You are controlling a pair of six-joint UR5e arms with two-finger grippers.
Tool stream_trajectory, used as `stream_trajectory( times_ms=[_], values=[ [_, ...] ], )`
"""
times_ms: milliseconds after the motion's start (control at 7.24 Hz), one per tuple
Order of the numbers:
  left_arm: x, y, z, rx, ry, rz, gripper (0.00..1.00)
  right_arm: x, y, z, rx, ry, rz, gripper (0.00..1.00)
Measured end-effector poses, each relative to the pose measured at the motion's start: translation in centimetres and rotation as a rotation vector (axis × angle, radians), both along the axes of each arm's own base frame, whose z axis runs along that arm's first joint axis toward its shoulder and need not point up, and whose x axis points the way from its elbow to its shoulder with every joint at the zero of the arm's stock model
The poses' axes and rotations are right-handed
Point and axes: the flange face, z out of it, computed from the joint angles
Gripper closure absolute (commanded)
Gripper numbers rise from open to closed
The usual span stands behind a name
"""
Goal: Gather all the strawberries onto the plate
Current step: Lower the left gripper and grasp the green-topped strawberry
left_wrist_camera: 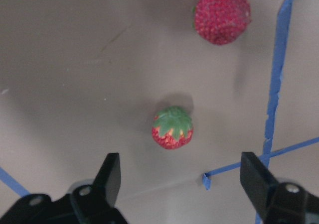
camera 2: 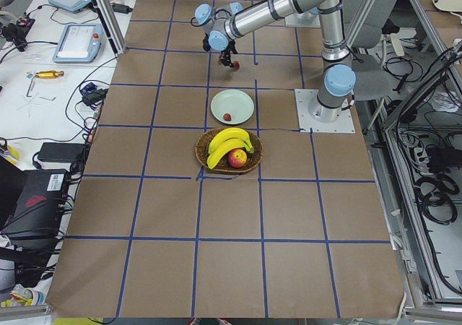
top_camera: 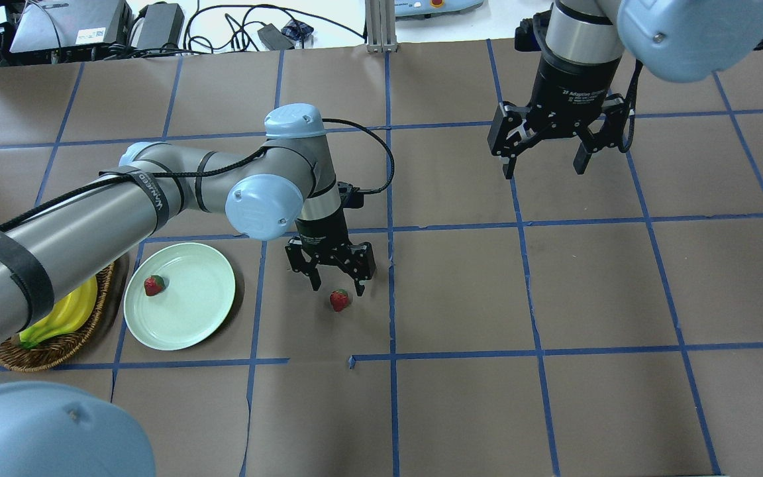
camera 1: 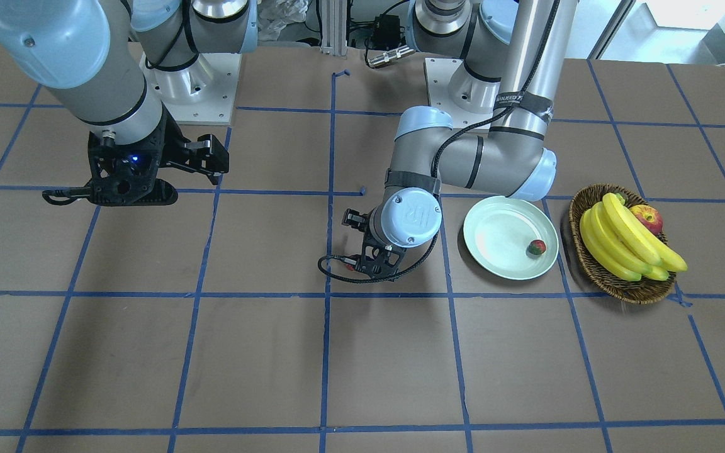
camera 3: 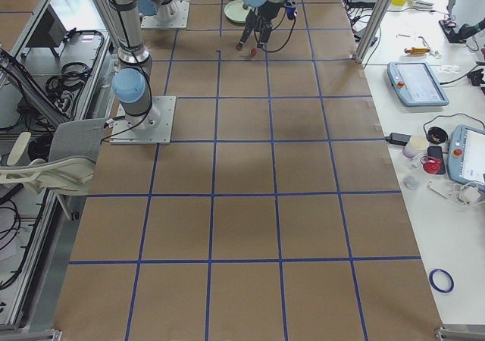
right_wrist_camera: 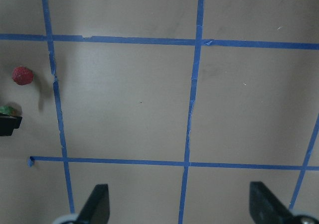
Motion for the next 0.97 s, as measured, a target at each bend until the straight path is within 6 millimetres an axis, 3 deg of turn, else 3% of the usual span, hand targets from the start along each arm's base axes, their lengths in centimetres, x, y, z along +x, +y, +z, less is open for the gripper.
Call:
stream_trajectory(
  times_ms=[552, 828, 966],
  values=[
    [-0.1, 0.1, -1.0, 0.017, -0.008, 0.003, 0.26, 0.0, 0.0, -0.1, 0.002, 0.000, 0.000, 0.00],
    [-0.1, 0.1, -1.5, 0.024, -0.011, 0.002, 0.99, 0.0, 0.0, -0.2, 0.003, 0.000, -0.001, 0.00],
    [-0.1, 0.1, -1.5, 0.025, -0.012, 0.001, 1.00, 0.0, 0.1, -0.2, 0.004, 0.001, -0.001, 0.00]
  ],
)
